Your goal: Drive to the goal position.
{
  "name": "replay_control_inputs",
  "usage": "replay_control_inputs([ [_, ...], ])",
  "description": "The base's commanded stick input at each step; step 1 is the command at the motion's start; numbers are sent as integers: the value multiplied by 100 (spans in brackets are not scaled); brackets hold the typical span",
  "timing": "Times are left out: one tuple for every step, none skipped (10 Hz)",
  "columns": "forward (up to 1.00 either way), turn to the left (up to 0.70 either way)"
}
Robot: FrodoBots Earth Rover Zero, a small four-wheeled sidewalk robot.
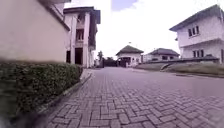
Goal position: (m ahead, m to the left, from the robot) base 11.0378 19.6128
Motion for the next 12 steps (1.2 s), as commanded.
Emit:
replay_control_inputs([
  [70, 0],
  [70, 0],
  [70, 0],
  [70, 0],
  [70, 0],
  [70, 0],
  [70, 0],
  [70, 0],
  [70, 0],
  [70, 0],
  [70, 0],
  [70, 0],
])
